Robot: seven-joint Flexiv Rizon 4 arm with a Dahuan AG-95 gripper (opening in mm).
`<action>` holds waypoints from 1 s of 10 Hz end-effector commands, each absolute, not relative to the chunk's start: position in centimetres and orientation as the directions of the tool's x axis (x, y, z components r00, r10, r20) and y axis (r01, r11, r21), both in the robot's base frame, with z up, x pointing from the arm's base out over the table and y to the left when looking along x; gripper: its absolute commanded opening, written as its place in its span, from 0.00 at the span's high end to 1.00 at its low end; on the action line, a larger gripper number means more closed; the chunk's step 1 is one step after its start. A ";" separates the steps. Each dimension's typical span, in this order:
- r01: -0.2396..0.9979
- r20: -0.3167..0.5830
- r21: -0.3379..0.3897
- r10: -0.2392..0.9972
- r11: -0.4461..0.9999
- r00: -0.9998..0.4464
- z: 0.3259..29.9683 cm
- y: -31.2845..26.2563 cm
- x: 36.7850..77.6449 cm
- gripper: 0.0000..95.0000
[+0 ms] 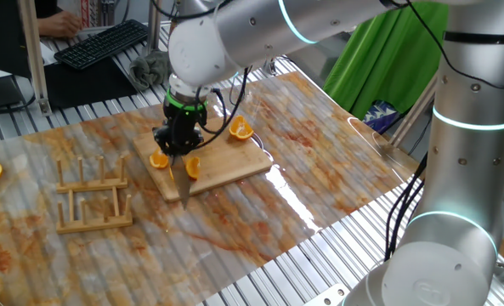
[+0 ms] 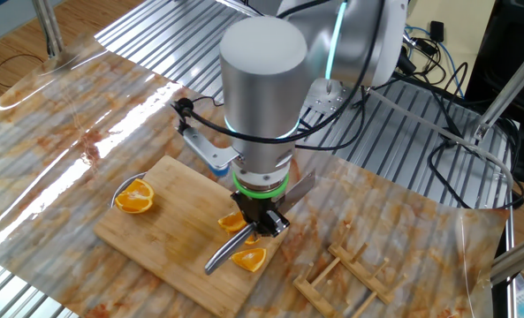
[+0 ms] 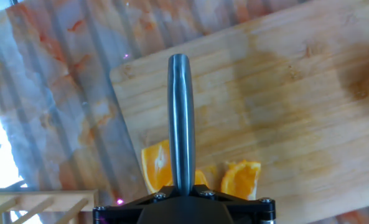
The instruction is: Chop the orange
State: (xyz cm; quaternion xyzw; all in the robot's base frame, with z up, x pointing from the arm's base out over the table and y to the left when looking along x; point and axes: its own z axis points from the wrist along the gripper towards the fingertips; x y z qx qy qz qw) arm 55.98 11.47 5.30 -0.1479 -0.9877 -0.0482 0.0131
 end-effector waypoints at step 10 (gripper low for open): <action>0.183 -0.049 -0.004 0.183 0.983 -0.982 3.6 11.2 55.7 1.00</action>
